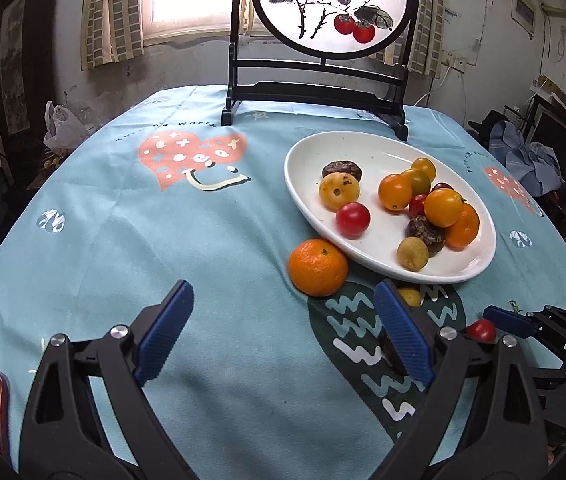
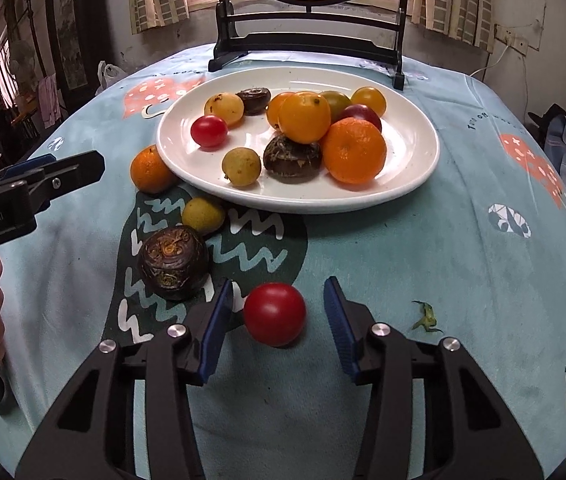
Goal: Organize fruits
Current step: 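Grasp the red tomato with the right tool while the left tool grasps the passion fruit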
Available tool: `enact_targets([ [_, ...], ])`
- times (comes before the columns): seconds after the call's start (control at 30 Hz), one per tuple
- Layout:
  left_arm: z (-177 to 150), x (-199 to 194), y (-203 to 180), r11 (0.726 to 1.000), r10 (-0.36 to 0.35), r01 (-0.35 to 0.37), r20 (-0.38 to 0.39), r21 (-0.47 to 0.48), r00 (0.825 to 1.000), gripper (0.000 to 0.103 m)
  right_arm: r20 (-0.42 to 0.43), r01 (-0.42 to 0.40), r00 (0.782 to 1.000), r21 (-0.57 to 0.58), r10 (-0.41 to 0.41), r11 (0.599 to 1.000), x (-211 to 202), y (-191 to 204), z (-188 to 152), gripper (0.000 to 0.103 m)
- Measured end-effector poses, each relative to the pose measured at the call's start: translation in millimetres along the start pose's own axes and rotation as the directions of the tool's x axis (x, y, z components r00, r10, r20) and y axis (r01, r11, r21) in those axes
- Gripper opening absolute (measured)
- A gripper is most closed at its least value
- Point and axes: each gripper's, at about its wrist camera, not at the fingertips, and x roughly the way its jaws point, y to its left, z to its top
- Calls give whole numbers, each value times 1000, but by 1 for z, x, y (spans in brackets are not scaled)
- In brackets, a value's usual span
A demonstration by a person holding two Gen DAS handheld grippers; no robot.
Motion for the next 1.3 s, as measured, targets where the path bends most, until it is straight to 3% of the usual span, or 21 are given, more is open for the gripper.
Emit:
enact_targets([
  [0.37, -1, 2, 0, 1000, 10, -10, -5, 0, 1000, 94, -15, 1, 1000, -1, -1, 1000, 2, 0, -4, 32],
  [0.5, -1, 2, 0, 1000, 9, -9, -9, -2, 1000, 94, 15, -30, 999, 62, 29, 998, -6, -10, -2, 30],
  [0.6, -3, 0, -5, 999, -37, 37, -13, 14, 999, 93, 56, -40, 998, 119, 34, 992, -15, -20, 0, 30],
  [0.73, -12, -6, -32, 979, -149, 152, -29, 139, 988, 93, 79, -31, 997, 166, 18, 986, -20, -30, 2, 30],
  [0.87, -26, -3, -61, 941, -195, 210, -81, 265, 977, 76, 86, -26, 996, 191, 10, 981, -22, -35, 3, 30],
  [0.97, -31, 9, -70, 927, -215, 250, -151, 278, 965, 61, 87, -32, 996, 196, 15, 980, -22, -36, 3, 30],
  [1.17, -34, 17, -82, 919, -231, 275, -179, 282, 956, 60, 93, -44, 995, 197, 26, 979, -24, -36, 3, 30],
  [1.3, -34, 25, -86, 924, -199, 248, -188, 290, 962, 60, 98, -50, 995, 207, 30, 977, -27, -38, 4, 30],
])
